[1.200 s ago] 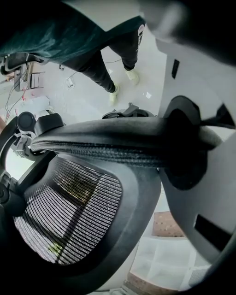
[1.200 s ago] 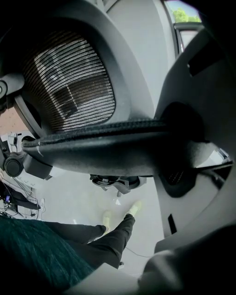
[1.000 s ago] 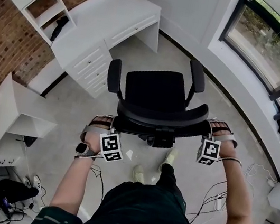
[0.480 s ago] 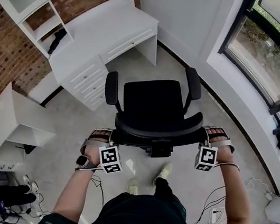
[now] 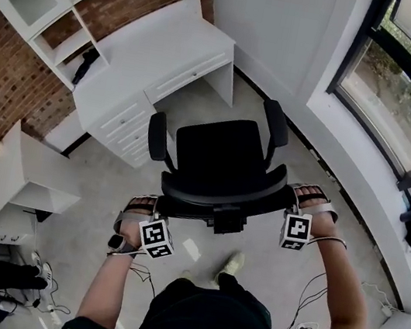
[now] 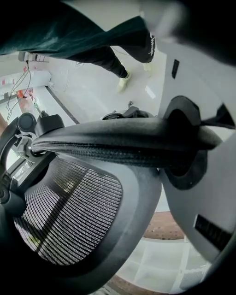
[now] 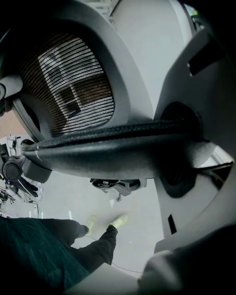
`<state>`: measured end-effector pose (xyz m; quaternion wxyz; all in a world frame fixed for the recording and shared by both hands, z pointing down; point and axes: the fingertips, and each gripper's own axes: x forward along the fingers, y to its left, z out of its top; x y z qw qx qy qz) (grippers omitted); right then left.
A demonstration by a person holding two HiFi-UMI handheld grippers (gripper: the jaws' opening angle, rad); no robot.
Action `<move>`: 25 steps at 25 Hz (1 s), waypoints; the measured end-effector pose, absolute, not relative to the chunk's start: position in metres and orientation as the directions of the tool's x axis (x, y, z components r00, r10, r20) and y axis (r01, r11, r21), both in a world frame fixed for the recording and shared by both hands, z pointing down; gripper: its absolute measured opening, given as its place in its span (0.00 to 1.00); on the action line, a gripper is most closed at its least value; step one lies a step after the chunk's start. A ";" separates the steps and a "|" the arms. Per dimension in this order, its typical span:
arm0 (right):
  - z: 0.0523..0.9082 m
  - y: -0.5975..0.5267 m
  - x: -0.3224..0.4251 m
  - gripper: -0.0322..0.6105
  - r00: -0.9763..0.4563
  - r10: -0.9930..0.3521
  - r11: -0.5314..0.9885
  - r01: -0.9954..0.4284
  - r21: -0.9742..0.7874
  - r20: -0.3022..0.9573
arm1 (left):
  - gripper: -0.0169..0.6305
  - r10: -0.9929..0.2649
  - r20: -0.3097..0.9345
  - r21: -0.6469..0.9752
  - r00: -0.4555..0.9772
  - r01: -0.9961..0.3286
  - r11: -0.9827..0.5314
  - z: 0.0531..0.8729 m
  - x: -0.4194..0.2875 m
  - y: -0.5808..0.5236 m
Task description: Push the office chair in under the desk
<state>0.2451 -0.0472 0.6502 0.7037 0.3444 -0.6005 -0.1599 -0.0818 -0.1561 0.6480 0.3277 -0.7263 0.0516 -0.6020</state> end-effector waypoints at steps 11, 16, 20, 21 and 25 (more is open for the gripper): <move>0.650 -0.111 0.294 0.18 0.173 -0.660 0.719 -0.134 0.682 0.731 | 0.15 -0.506 0.833 -0.551 0.226 0.252 -0.795 0.648 -0.042 -0.193; 0.653 -0.135 0.311 0.18 0.158 -0.661 0.724 -0.126 0.679 0.734 | 0.15 -0.508 0.831 -0.552 0.226 0.230 -0.801 0.650 -0.024 -0.210; 0.656 -0.161 0.322 0.18 0.147 -0.658 0.730 -0.116 0.673 0.739 | 0.15 -0.514 0.829 -0.556 0.221 0.217 -0.802 0.649 -0.014 -0.231; 0.656 -0.167 0.325 0.18 0.143 -0.658 0.731 -0.114 0.672 0.740 | 0.15 -0.515 0.829 -0.555 0.218 0.214 -0.803 0.649 -0.011 -0.236; 0.654 -0.194 0.341 0.18 0.135 -0.660 0.734 -0.097 0.672 0.739 | 0.15 -0.519 0.829 -0.556 0.208 0.201 -0.807 0.647 0.002 -0.256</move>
